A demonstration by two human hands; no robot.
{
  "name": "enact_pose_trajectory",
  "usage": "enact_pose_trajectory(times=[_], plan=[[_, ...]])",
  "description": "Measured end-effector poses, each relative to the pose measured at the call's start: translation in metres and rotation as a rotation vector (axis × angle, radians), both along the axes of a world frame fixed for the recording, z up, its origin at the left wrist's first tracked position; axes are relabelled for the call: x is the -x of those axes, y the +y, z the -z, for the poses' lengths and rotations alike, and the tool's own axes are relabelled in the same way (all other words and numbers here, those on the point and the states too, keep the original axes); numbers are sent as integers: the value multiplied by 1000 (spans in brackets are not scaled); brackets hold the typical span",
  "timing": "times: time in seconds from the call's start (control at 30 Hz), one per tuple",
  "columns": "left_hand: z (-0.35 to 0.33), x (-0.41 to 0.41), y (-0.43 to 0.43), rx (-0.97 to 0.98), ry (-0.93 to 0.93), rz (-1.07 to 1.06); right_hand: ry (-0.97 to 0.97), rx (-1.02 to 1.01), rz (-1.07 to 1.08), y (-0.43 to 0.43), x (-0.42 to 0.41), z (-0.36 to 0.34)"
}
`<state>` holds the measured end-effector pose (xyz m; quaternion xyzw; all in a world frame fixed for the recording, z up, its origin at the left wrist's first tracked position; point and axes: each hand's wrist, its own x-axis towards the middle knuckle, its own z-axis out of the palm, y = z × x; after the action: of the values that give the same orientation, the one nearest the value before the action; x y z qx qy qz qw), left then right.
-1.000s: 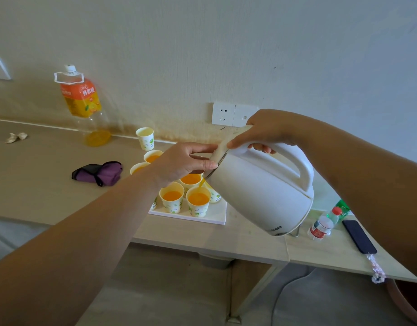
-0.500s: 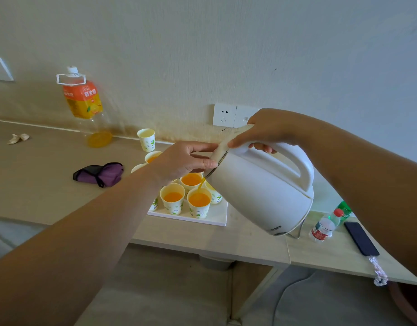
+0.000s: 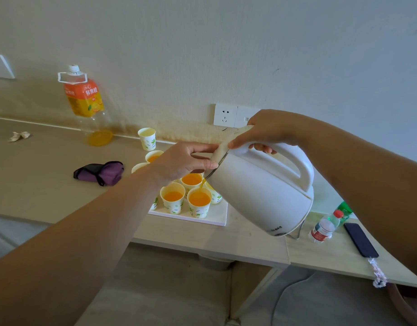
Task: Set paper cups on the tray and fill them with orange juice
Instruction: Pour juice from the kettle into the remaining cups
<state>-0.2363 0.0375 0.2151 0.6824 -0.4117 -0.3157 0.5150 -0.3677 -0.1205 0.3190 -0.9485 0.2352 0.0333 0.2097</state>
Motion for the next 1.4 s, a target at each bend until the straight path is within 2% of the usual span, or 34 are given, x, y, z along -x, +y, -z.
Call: enact_pose_trajectory(times=[0.63,1.2,1.4], plan=[[6,2,3,-21,5,3,34,-19,-4,0,1,7],[-9,4,10,-67,-176,-45,-58,-226,-3,-15,3,19],[-22,-4,14,-53,-143,-102,-139,-286,0,-12,-4,9]])
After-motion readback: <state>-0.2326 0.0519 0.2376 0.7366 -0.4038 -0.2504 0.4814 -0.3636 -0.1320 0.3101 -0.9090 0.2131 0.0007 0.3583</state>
